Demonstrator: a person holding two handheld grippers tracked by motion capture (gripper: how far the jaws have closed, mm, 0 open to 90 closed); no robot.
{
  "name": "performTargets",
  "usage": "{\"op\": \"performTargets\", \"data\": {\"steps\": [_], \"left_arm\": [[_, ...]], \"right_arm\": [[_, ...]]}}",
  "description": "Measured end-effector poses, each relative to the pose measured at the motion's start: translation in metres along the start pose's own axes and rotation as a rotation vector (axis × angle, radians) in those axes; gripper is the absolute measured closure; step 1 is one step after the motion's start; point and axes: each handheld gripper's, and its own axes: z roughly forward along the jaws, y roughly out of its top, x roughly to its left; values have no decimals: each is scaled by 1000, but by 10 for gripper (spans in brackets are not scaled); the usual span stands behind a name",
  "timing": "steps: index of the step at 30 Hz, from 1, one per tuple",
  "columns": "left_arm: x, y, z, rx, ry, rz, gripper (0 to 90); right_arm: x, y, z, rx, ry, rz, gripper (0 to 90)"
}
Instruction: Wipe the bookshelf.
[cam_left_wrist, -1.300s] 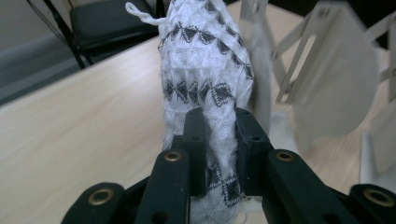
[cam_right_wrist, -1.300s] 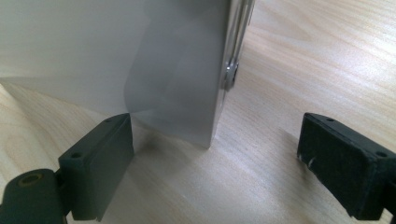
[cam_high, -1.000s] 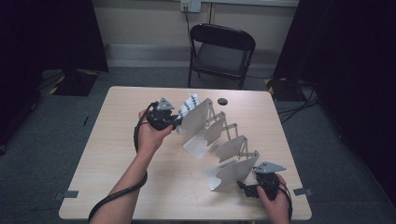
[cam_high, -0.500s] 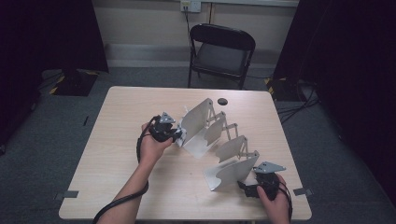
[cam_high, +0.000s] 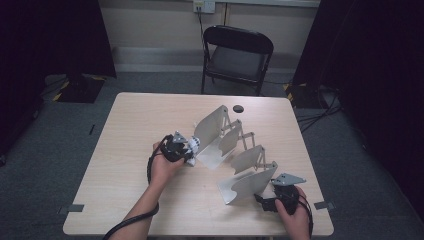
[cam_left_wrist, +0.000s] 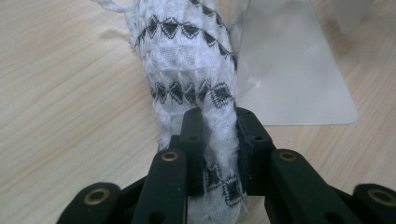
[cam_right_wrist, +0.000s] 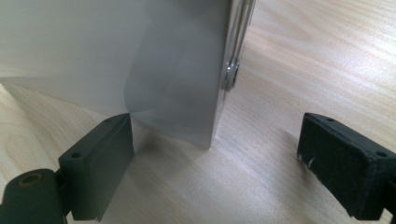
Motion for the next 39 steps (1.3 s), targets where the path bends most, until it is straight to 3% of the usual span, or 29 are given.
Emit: {"op": "performTargets", "data": {"steps": [2, 11, 17, 22, 28, 32, 39], "left_arm": [[-1, -2, -3, 6, 20, 14, 743], [3, -26, -24, 12, 38, -42, 729], [7, -41, -40, 12, 73, -63, 715], [6, -52, -51, 8, 70, -98, 713], [3, -61, -60, 1, 82, -93, 695], [3, -69, -65, -20, 99, -122, 693], [3, -73, -72, -4, 99, -108, 664]], "right_arm": [[0, 0, 0, 0, 0, 0, 101], [0, 0, 0, 0, 0, 0, 101], [0, 0, 0, 0, 0, 0, 101], [0, 0, 0, -1, -2, 1, 101], [0, 0, 0, -1, 0, 0, 101], [0, 0, 0, -1, 0, 0, 101], [0, 0, 0, -1, 1, 0, 101]]}}
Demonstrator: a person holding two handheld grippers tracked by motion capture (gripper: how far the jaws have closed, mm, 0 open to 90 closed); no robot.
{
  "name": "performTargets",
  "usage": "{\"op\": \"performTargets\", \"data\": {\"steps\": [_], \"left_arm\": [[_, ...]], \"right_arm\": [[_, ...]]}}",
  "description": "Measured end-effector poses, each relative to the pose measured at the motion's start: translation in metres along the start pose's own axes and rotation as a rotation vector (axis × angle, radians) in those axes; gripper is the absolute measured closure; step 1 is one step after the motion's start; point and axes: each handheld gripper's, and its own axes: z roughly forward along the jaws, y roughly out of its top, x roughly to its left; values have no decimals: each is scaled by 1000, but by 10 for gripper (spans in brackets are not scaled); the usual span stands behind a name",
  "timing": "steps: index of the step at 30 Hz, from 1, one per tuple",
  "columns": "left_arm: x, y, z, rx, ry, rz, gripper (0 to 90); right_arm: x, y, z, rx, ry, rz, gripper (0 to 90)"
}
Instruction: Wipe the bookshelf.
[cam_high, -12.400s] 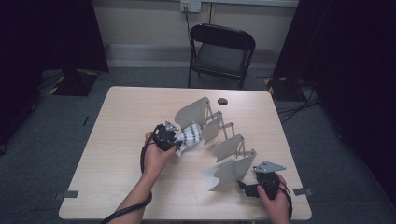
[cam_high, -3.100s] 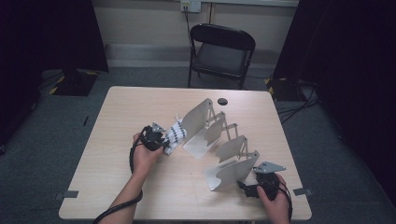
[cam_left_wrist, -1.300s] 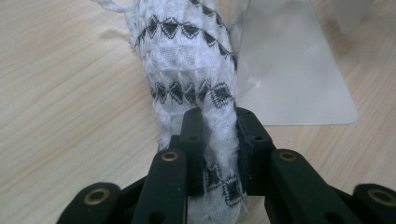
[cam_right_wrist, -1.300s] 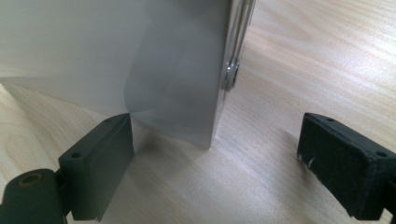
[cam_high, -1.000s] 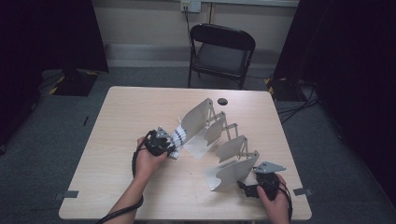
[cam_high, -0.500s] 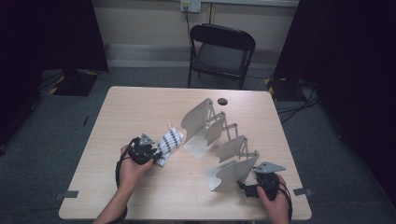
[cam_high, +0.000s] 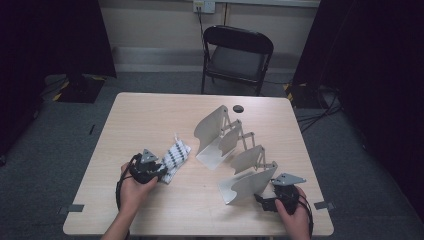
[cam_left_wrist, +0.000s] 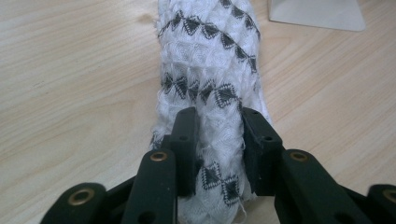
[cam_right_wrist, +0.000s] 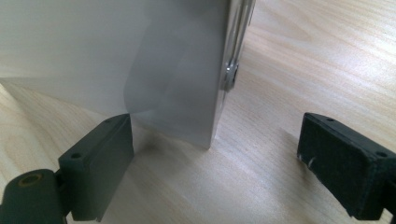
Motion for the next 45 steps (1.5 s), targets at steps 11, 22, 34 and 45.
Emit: {"op": "performTargets", "data": {"steps": [11, 22, 34, 45], "left_arm": [[-3, -4, -2, 0, 34, -40, 307], [0, -8, -7, 20, 23, -29, 239], [1, -13, -15, 14, 3, -36, 218], [6, -19, -23, 31, -15, -20, 202]], "right_arm": [[0, 0, 0, 0, -1, 0, 101], [0, 0, 0, 0, -1, 0, 101], [0, 0, 0, 0, 0, 0, 101], [0, 0, 0, 0, 0, -1, 101]]}}
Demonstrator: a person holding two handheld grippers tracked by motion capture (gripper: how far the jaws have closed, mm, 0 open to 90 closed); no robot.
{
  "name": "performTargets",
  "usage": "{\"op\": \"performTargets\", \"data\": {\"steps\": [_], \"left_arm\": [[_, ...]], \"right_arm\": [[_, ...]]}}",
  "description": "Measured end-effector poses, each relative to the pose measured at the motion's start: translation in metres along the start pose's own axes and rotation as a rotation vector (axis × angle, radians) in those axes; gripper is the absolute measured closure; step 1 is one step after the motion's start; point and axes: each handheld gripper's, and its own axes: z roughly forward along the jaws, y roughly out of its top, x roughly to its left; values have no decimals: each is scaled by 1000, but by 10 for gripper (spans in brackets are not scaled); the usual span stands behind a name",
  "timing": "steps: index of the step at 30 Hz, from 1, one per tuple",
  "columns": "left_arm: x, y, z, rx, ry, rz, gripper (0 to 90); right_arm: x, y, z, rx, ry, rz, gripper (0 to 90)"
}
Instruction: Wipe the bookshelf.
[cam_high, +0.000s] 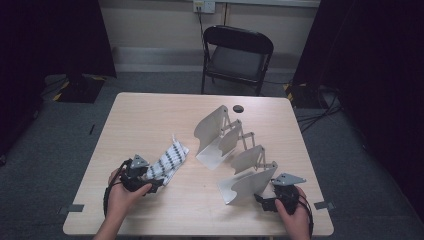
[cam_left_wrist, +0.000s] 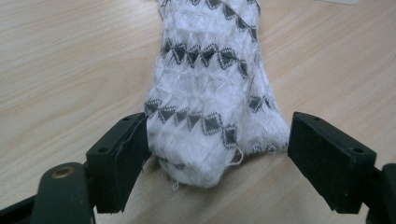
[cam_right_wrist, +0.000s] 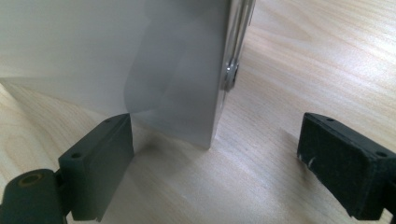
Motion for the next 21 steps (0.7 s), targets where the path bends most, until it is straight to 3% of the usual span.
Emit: {"op": "performTargets", "data": {"steps": [11, 17, 21], "left_arm": [[5, -6, -7, 21, 3, 18, 203], [10, -9, -14, 10, 12, 9, 205], [14, -14, -19, -1, 18, -20, 205]], "right_arm": [[0, 0, 0, -1, -1, 1, 101], [0, 0, 0, 0, 0, 0, 101], [0, 0, 0, -1, -1, 1, 101]]}}
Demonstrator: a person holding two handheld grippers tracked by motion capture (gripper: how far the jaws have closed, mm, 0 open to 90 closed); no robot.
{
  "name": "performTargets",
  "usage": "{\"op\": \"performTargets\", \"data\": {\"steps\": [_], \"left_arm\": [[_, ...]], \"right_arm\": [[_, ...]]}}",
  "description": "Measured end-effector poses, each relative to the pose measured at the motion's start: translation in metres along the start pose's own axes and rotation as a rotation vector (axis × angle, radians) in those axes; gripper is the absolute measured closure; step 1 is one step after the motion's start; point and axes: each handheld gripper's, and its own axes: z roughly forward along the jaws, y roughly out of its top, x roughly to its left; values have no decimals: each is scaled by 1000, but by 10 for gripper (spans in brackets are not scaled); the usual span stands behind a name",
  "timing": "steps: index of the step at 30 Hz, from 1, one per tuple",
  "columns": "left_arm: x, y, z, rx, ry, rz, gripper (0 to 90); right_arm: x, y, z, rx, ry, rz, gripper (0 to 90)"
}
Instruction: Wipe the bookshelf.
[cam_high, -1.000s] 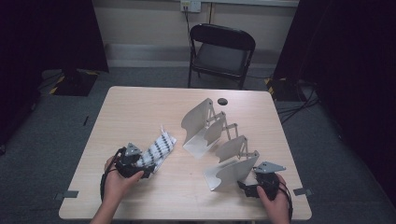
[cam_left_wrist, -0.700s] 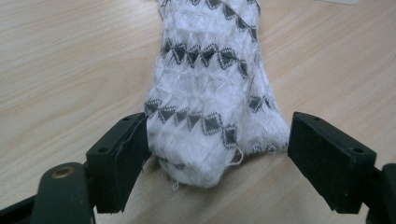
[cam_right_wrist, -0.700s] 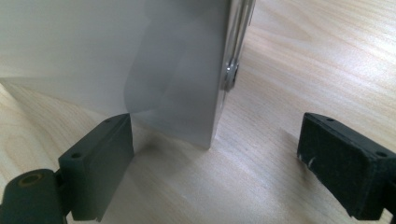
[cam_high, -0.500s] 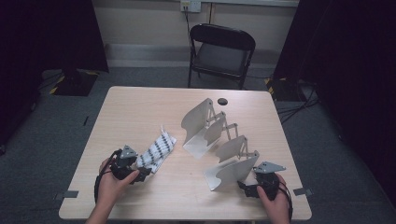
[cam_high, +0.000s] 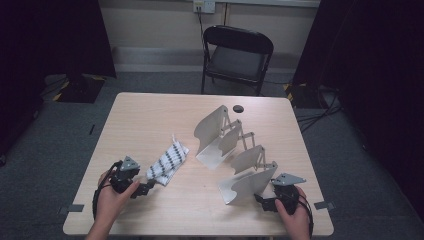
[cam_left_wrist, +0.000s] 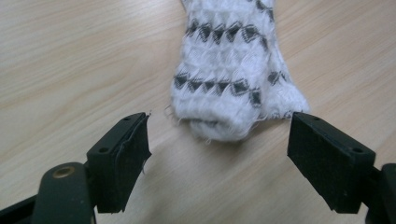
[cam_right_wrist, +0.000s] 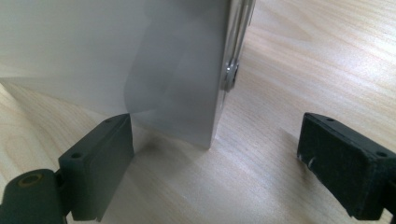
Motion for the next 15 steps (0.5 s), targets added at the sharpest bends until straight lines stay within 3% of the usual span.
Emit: {"op": "performTargets", "data": {"steps": [15], "left_arm": [[8, -17, -10, -11, 2, -9, 216]], "right_arm": [[0, 0, 0, 1, 0, 0, 101]]}}
